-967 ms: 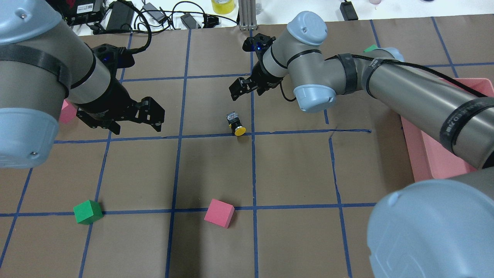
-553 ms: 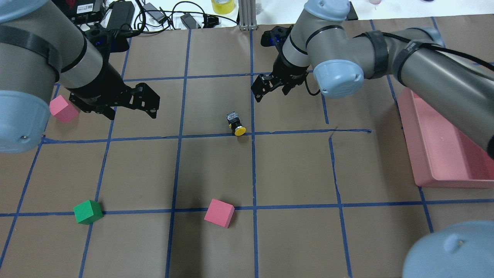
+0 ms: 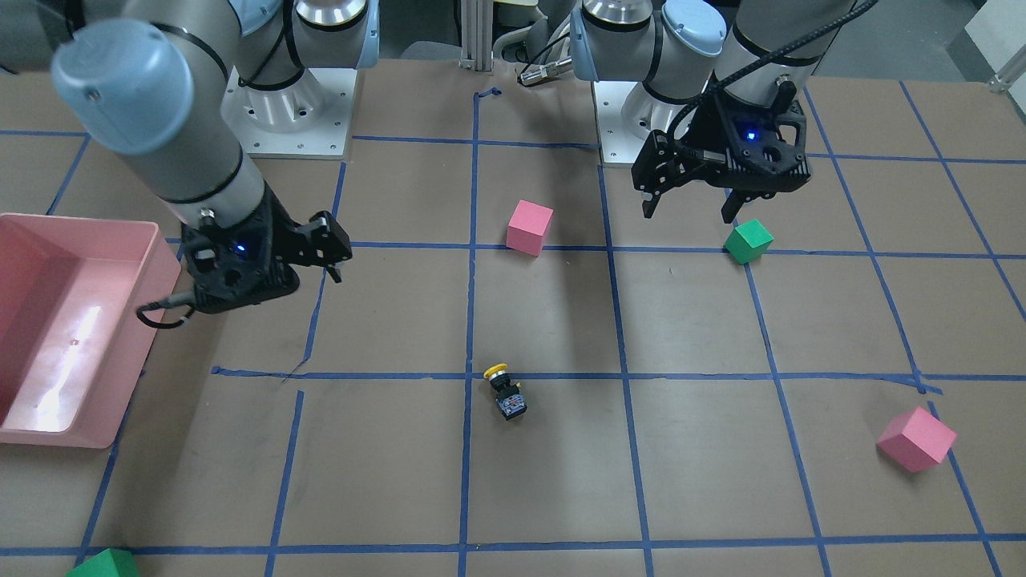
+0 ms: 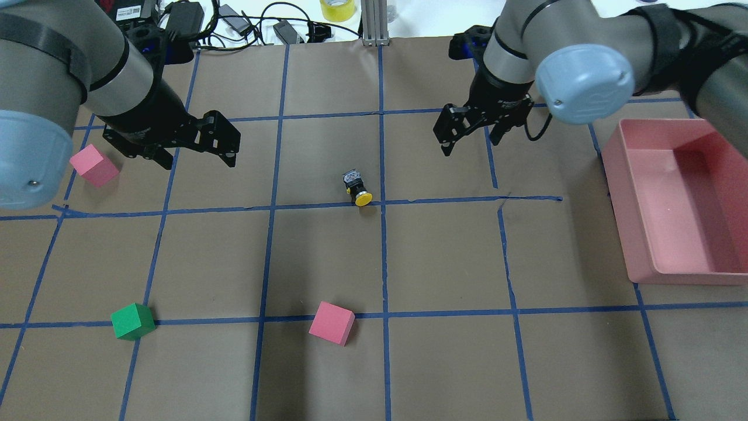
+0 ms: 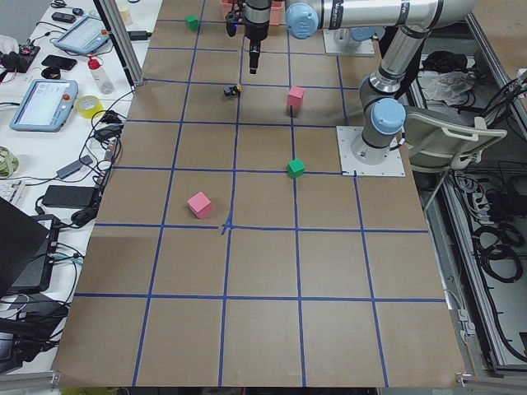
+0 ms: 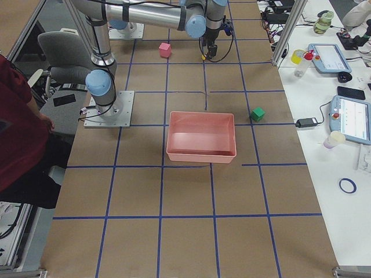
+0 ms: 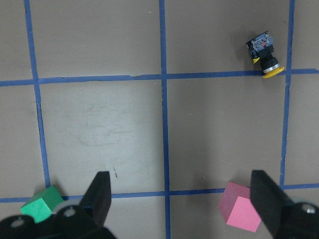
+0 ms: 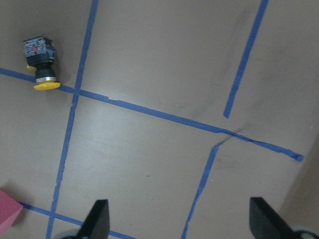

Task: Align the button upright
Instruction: 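Raise the right gripper away while the left gripper reaches toward the button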

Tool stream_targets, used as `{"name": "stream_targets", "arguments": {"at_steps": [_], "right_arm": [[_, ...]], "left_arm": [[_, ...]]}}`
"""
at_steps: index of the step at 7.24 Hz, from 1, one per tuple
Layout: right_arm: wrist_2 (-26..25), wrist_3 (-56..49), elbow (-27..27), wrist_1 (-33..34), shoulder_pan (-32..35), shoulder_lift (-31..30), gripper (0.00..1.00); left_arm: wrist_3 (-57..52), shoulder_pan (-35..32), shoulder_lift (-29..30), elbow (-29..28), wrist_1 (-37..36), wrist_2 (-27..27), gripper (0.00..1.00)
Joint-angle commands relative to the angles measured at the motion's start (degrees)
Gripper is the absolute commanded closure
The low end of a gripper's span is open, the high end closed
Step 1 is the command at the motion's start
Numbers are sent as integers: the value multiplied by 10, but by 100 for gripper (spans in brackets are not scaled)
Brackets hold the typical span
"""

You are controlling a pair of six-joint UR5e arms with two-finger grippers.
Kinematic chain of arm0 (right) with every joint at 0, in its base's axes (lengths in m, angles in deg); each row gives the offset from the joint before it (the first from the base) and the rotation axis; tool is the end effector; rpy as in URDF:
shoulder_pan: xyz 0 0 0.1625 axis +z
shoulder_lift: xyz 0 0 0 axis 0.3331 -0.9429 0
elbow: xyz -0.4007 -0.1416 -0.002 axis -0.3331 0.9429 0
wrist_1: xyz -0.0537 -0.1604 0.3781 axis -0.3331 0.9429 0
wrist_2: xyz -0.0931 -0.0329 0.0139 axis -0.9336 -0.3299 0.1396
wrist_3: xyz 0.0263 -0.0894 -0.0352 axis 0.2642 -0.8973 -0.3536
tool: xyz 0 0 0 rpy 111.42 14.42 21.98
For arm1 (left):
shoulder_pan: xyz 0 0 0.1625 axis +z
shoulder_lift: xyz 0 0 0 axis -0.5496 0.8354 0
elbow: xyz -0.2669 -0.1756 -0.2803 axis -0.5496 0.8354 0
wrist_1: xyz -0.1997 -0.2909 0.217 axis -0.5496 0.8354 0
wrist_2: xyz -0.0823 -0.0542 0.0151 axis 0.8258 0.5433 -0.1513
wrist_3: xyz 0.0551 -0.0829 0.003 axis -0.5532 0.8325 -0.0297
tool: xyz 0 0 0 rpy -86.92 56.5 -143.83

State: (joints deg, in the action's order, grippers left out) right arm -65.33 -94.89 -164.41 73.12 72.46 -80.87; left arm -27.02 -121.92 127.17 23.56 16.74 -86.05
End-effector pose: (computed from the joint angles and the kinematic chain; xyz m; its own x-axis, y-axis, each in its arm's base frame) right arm 0.1583 -0.5473 0.4174 -0.9697 -0.2333 -0.0725 -0.2358 0.9714 0.0275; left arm -0.1255 -0.4701 0.4642 -0.9992 0.0173 0.0362 0.0148 0.9976 -0.0682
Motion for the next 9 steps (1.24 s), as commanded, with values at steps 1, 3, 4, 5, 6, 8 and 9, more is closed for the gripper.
{"name": "stream_targets", "arguments": {"at_steps": [1,3,4,5,6,8,9], "right_arm": [[-39,124,62,-65,1,-4,0],[-34,132,65,-78,3,-9,0],[-23,134,64,-78,3,-10,0],[0,138,64,-76,3,-11,0],[-1,139,64,-78,3,-16,0],[3,157,62,-94,4,-17,0],[1,158,59,-95,3,-16,0]], "left_arm": [[12,-1,26,7,-12,0,0],[119,-25,46,51,-119,7,0],[186,-64,51,78,-178,4,0],[264,-101,66,98,-238,0,0],[330,-128,86,111,-292,-8,0],[449,-203,133,120,-359,-84,0],[482,-230,162,128,-406,-112,0]]}}
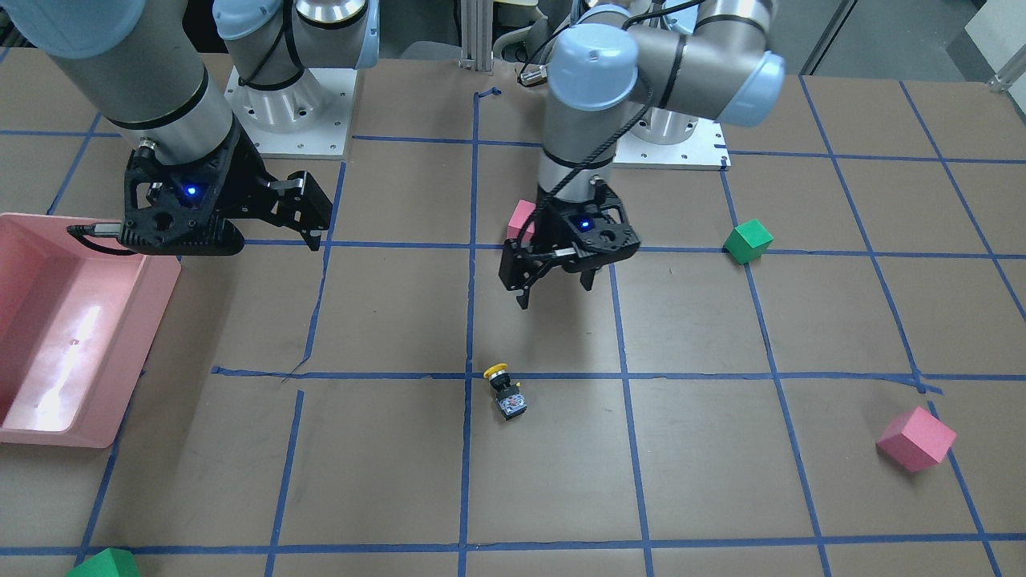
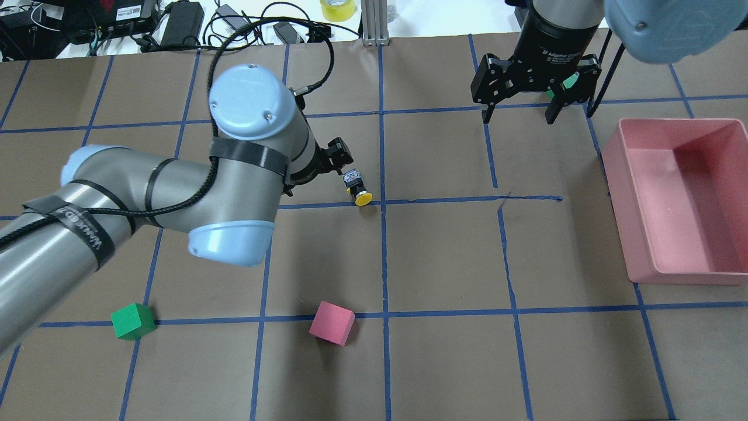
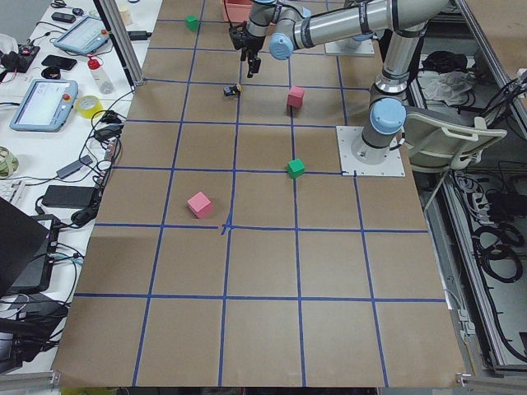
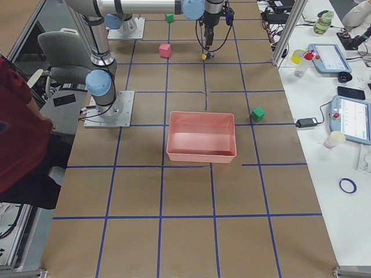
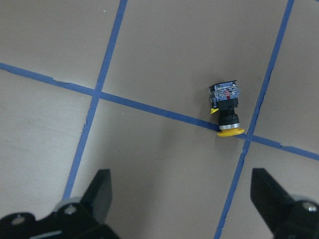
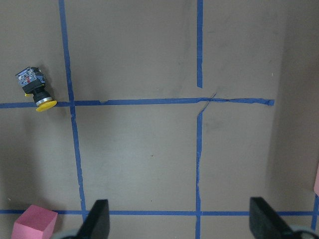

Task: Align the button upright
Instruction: 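Lower the left gripper over the lying button and align with it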

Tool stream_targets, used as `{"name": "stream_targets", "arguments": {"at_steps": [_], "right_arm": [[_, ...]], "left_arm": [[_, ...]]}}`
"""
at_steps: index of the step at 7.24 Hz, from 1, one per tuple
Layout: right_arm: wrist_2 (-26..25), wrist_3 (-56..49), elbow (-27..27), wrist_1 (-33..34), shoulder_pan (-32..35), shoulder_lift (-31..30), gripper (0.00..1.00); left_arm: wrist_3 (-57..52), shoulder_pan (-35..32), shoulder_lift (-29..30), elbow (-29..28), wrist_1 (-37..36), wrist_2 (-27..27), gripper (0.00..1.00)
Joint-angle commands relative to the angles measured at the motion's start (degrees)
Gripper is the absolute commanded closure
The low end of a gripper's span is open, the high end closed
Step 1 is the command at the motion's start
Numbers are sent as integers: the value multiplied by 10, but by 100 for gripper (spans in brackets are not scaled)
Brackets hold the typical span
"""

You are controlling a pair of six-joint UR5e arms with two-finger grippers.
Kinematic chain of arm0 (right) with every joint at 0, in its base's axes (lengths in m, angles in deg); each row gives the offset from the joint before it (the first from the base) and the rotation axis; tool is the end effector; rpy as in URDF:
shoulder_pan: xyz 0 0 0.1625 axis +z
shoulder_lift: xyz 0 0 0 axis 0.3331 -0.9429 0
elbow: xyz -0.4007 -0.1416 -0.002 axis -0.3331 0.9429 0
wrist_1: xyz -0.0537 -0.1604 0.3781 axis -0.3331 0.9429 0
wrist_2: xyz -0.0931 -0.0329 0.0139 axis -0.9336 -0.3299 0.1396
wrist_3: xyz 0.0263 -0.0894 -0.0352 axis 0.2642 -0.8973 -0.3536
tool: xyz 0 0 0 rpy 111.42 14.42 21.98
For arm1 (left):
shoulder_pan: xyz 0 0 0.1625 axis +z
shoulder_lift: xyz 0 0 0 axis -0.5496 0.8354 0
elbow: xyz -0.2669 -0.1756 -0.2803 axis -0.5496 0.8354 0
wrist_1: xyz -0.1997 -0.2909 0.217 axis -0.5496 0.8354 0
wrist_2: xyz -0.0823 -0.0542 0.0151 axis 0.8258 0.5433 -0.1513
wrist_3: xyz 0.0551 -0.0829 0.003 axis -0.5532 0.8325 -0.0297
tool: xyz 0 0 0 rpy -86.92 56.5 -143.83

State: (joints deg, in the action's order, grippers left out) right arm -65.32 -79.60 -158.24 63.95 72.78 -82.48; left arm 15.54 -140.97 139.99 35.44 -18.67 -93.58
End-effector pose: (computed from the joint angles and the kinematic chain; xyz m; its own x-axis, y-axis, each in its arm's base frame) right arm 0.1610 -0.5368 0.4699 -0.9978 0.0270 -0.0613 0.0227 0.9973 0.0698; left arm -0.2784 -0.4664 0.3213 -0.9187 -0.3835 0.0942 -0.3947 0.8844 -0.2493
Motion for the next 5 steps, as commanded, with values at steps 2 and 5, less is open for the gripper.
{"name": "stream_targets", "arguments": {"at_steps": [2,5], "right_arm": [[0,4,-4,-3,0,3,0],[-3,5,-5,-4,0,2,0]], "left_arm": [[96,-74,99,42,-203,-94,0],[96,-98,182,42,-343,-135,0]]}}
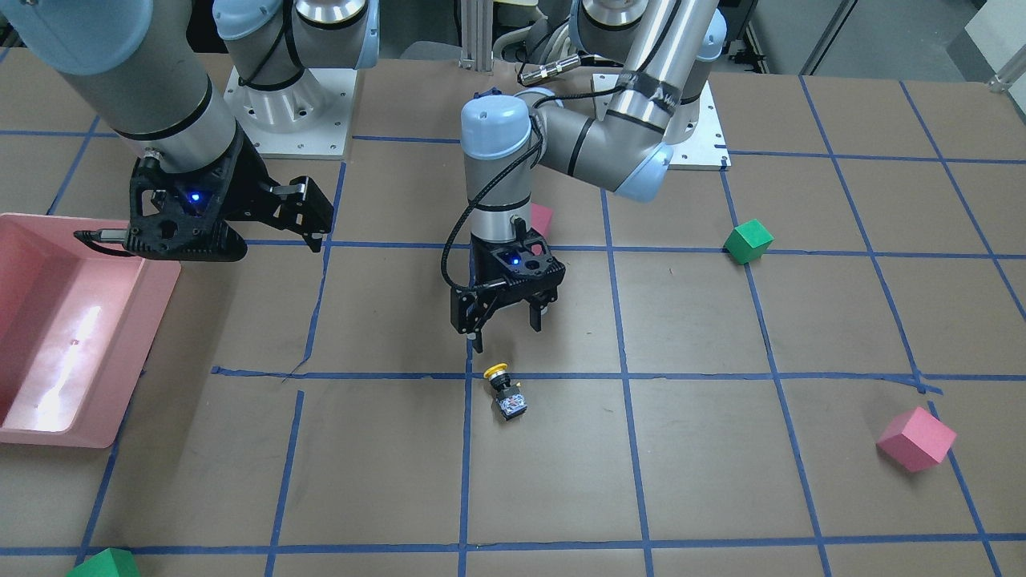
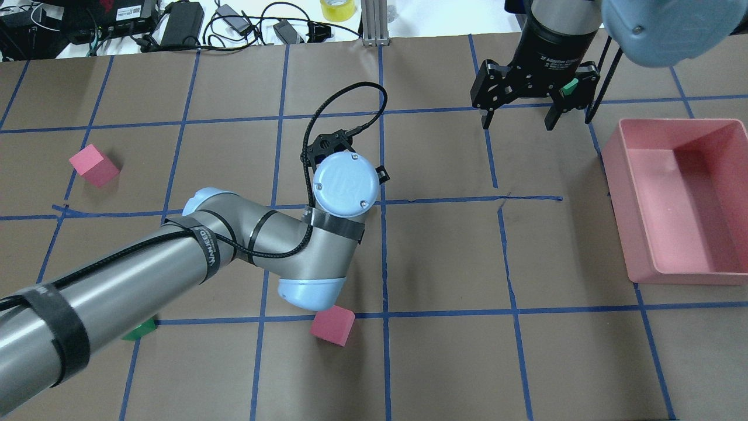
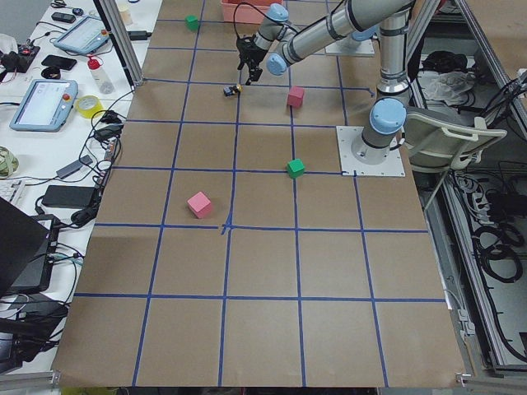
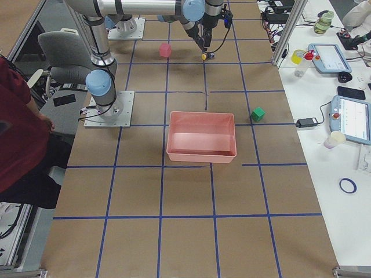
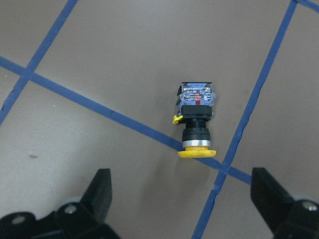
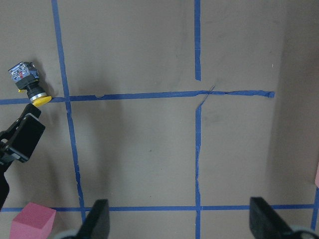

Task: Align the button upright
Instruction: 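Lower the left gripper over the lying button and align with it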

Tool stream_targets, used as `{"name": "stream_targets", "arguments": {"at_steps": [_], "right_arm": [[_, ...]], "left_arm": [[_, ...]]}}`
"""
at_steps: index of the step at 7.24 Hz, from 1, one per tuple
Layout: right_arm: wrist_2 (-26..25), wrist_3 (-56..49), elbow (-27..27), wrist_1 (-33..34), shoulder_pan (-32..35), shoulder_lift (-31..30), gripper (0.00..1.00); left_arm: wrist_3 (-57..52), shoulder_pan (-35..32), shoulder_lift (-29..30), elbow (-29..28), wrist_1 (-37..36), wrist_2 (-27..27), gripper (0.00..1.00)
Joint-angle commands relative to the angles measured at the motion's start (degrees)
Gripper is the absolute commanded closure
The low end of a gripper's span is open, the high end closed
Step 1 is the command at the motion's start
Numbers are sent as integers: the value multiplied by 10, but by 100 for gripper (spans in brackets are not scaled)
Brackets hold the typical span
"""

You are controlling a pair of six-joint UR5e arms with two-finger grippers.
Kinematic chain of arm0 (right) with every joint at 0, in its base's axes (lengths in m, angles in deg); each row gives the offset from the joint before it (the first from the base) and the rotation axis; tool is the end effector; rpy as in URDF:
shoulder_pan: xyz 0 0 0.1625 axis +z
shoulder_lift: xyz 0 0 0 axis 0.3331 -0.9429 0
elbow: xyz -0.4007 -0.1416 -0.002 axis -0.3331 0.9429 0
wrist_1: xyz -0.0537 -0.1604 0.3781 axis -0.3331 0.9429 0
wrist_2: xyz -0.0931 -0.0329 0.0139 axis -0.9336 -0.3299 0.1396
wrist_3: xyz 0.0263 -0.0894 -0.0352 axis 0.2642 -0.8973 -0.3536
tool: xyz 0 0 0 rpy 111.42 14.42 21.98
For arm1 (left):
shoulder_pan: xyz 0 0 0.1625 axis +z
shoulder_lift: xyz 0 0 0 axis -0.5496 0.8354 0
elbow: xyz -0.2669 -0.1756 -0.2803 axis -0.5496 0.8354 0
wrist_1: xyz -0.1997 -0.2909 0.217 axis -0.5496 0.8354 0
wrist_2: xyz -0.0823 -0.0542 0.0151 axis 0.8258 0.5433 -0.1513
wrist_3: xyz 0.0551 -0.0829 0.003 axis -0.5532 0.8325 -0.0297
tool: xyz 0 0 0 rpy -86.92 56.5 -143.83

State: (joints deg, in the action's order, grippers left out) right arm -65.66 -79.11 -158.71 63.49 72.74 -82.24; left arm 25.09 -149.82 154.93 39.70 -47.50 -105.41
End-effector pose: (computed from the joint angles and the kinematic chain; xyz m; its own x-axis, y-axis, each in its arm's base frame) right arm 0.1600 -0.5364 0.4629 -0.9979 0.0369 -0.0533 0.0320 0.9954 0.0902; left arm -0.3436 -0.4566 0.2133 -0.8972 -0.4190 0.1396 -0.4325 0.7698 -0.4694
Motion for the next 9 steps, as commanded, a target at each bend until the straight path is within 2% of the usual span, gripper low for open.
{"name": "stream_targets", "arguments": {"at_steps": [1,4,5,6,7,9], "right_arm": [[-3,-1,0,-3,0,-3,0],[-2,-1,1,-22,0,-8,0],[-6,-1,1,-27,0,-12,0],[-16,-1,1,-27,0,-12,0],[-22,-1,0,-27,0,-12,0],[-22,-1,0,-28,-1,-11,0]], "left_arm": [[-1,-14,57,-1,-92,-34,0],[-31,-22,108,0,-174,-63,2],[-35,-24,113,0,-180,-64,9],[-43,-24,118,0,-187,-73,21],[-50,-25,122,0,-206,-75,22],[-90,-45,126,28,-293,-93,21]]}}
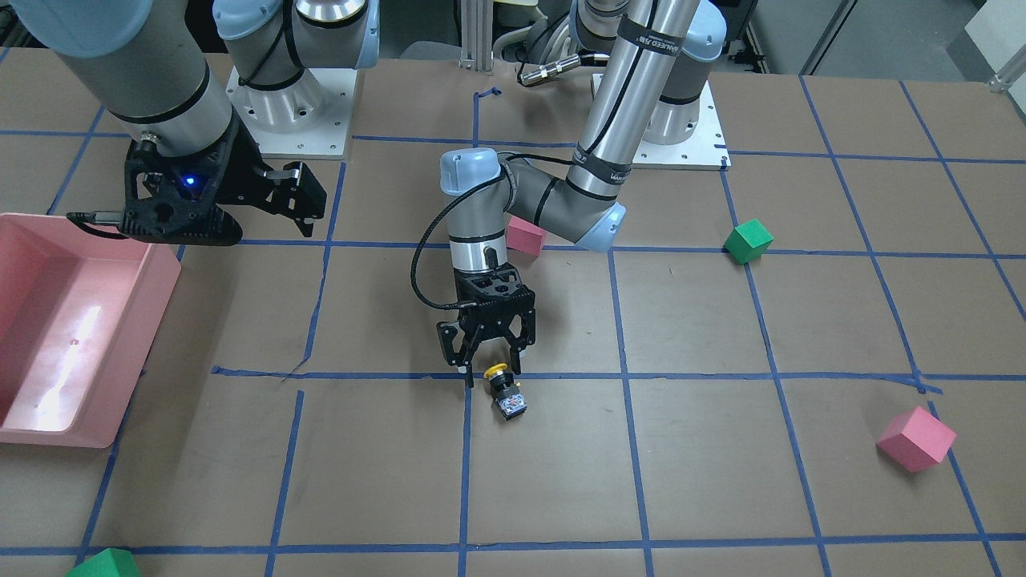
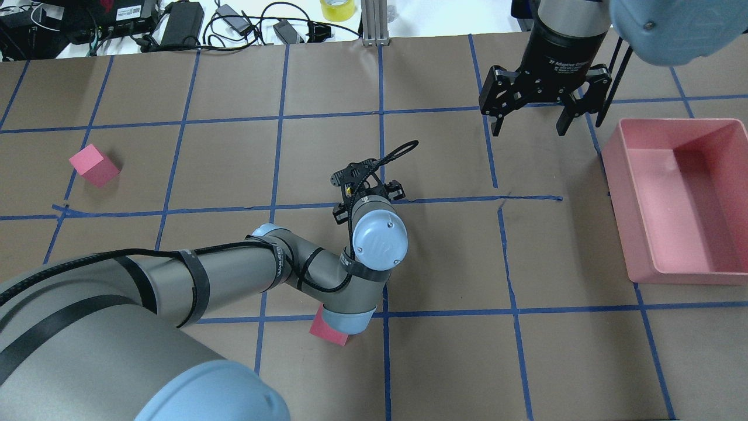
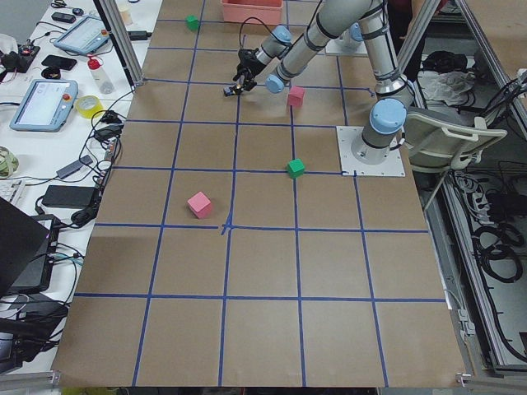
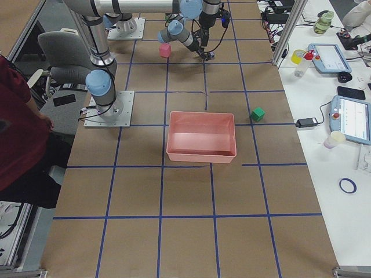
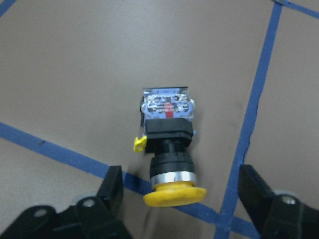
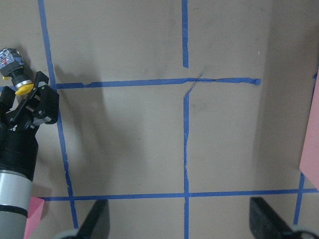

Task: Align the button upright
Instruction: 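Lower the left gripper over the lying button and align with it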

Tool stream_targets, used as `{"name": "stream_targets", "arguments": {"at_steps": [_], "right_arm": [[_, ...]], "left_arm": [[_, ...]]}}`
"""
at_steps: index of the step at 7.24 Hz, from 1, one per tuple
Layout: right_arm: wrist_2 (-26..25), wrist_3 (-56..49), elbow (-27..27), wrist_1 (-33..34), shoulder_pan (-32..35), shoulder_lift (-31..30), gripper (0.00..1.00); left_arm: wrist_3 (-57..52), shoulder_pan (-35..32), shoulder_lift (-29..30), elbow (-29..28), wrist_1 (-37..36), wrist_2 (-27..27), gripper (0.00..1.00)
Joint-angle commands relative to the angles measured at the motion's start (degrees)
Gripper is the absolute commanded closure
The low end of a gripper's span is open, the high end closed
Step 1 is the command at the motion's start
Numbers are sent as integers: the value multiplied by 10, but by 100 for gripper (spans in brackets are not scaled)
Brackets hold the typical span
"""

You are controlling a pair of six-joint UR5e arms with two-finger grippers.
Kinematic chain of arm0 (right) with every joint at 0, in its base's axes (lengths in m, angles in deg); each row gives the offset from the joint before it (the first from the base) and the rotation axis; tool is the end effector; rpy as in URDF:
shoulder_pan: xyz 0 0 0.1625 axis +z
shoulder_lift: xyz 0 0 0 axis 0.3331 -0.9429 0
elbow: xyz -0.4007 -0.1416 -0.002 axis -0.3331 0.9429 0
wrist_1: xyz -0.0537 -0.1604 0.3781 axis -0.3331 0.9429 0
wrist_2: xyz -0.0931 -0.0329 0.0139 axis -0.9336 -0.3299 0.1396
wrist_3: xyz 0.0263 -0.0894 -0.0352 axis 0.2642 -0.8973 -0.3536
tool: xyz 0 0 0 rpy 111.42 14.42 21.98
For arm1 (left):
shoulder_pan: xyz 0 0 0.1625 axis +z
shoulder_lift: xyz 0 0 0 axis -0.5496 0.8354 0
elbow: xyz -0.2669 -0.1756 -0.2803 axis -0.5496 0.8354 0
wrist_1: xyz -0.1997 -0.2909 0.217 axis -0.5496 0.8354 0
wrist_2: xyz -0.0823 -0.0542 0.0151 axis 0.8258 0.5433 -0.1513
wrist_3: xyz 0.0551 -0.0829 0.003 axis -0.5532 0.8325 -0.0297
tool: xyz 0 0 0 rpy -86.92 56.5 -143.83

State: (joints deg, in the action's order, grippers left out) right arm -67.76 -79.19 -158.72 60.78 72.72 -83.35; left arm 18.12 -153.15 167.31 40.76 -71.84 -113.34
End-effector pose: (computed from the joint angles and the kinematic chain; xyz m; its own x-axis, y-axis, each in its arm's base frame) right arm 0.1558 -0.5255 0.4688 -0.9993 0.0331 -0.0150 0.0312 0.9928 0.1155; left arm -0.3623 -0.4490 0.1444 -0.9415 -0.3079 0.1369 -0.3189 0.6832 -0.6569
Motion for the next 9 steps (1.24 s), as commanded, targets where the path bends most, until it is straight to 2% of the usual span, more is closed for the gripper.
{"name": "stream_targets", "arguments": {"at_steps": [1,4,8,9], "right_arm": [[-1,-1,0,-1,-1,0,0],[-3,-2,0,-1,-1,0,0],[-24,-10,0,1,-3,2,0],[-23,-10,0,1,-3,2,0]], "left_arm": [[-21,-13,4,27,-70,-24,21],[-21,-13,40,24,-130,-48,23],[-25,-13,60,-1,-133,-49,35],[-27,-13,61,0,-133,-49,42]]}}
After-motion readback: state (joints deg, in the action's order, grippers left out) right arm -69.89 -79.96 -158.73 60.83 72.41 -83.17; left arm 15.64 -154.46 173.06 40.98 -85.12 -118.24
